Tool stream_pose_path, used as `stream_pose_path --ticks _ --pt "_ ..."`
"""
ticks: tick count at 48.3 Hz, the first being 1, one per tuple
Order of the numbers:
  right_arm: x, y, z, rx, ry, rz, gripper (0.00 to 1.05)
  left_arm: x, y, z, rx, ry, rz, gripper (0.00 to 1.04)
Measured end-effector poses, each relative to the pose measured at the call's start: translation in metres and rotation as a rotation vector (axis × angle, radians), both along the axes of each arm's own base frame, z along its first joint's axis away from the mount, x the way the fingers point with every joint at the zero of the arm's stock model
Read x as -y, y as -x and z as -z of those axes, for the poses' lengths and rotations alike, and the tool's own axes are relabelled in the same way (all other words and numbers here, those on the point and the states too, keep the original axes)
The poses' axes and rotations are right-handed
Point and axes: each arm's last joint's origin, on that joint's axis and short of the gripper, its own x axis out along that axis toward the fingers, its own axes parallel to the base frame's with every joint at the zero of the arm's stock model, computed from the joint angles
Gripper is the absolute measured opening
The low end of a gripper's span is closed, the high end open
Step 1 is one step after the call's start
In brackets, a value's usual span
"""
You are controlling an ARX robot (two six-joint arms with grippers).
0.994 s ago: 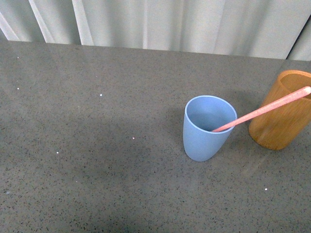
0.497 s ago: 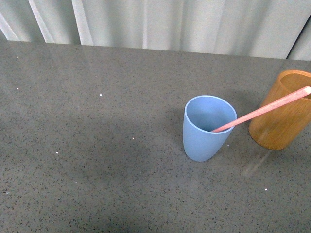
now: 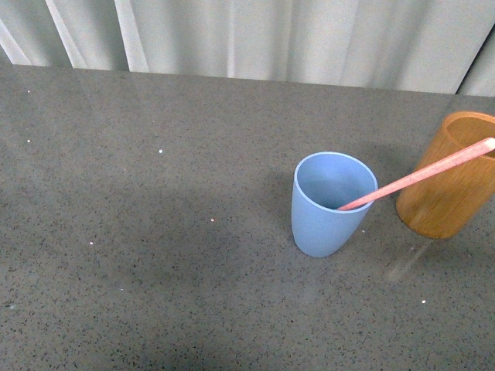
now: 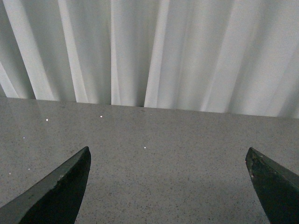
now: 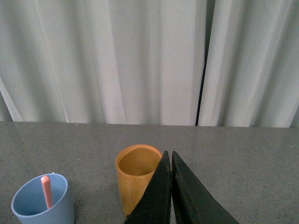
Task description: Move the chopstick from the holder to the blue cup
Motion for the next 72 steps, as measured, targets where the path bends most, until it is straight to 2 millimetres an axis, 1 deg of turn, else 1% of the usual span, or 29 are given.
stream_pose_path --ticks 8,9,14,16,17,19,20,22,23,26,29,32,33,38,41,45,72 --pt "0.0 0.0 0.0 0.0 0.0 0.0 0.01 0.0 0.0 0.0 0.0 0.0 0.0 0.98" --pt "0.0 0.0 0.0 0.0 0.002 0.0 0.03 0.0 0.0 0.0 0.0 0.0 0.0 0.98" --pt "0.0 0.0 0.0 0.0 0.001 0.0 0.17 0.0 0.0 0.0 0.0 0.0 0.0 0.98" --pt "0.0 0.0 0.0 0.0 0.001 0.0 0.24 0.0 0.0 0.0 0.0 0.0 0.0 0.98" --pt "0.0 0.0 0.0 0.0 0.001 0.0 0.25 0.0 0.0 0.0 0.0 0.0 0.0 0.98" --pt "0.0 0.0 0.0 0.0 0.001 0.0 0.32 0.0 0.0 0.0 0.0 0.0 0.0 0.98" --pt "0.0 0.0 0.0 0.0 0.001 0.0 0.34 0.0 0.0 0.0 0.0 0.0 0.0 0.98" --pt "0.0 0.0 0.0 0.0 0.001 0.0 0.41 0.0 0.0 0.0 0.0 0.0 0.0 0.98" --pt "0.0 0.0 0.0 0.0 0.001 0.0 0.43 0.0 0.0 0.0 0.0 0.0 0.0 0.98" --pt "0.0 0.0 0.0 0.0 0.001 0.0 0.54 0.0 0.0 0.0 0.0 0.0 0.0 0.98" --pt "0.0 0.0 0.0 0.0 0.001 0.0 0.61 0.0 0.0 0.0 0.0 0.0 0.0 0.98" --pt "0.0 0.0 0.0 0.0 0.001 0.0 0.71 0.0 0.0 0.0 0.0 0.0 0.0 0.98" --pt "0.0 0.0 0.0 0.0 0.001 0.0 0.73 0.0 0.0 0.0 0.0 0.0 0.0 0.98" --pt "0.0 0.0 0.0 0.0 0.001 0.0 0.89 0.0 0.0 0.0 0.0 0.0 0.0 0.98" --pt "0.0 0.0 0.0 0.0 0.0 0.0 0.97 0.0 0.0 0.0 0.0 0.0 0.0 0.98" --pt "0.0 0.0 0.0 0.0 0.0 0.0 0.94 0.0 0.0 0.0 0.0 0.0 0.0 0.98" --pt "0.0 0.0 0.0 0.0 0.0 0.0 0.95 0.0 0.0 0.0 0.0 0.0 0.0 0.98"
